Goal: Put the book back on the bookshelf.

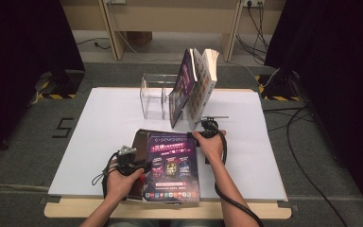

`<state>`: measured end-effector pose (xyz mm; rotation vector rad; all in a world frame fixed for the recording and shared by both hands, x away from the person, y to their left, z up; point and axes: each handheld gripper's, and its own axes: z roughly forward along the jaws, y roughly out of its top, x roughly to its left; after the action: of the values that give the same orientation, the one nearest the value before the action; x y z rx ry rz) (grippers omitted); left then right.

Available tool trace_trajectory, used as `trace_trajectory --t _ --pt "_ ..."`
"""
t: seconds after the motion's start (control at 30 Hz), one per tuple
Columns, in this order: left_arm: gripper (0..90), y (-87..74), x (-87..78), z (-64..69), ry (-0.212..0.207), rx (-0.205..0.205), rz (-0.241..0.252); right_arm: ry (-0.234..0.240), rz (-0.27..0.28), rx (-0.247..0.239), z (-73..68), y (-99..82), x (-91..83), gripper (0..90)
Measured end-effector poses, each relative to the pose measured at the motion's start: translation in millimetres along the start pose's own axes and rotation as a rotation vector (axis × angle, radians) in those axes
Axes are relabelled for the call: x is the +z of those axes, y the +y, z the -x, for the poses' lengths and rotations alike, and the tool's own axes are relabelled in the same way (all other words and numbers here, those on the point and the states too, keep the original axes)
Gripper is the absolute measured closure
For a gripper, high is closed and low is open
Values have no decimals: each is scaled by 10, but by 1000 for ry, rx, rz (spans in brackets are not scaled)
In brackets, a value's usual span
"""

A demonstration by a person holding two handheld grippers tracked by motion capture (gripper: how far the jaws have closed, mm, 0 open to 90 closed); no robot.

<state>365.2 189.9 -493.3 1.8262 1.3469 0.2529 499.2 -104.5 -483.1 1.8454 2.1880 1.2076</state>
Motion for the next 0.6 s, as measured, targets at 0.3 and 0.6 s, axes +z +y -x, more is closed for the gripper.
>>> trace_trajectory --t 0.3,0.6 --pt "686 31 -6 21 17 48 -12 -5 23 25 42 -28 -8 655" --pt "687 47 -3 17 16 43 -25 42 15 68 92 -31 -80 684"
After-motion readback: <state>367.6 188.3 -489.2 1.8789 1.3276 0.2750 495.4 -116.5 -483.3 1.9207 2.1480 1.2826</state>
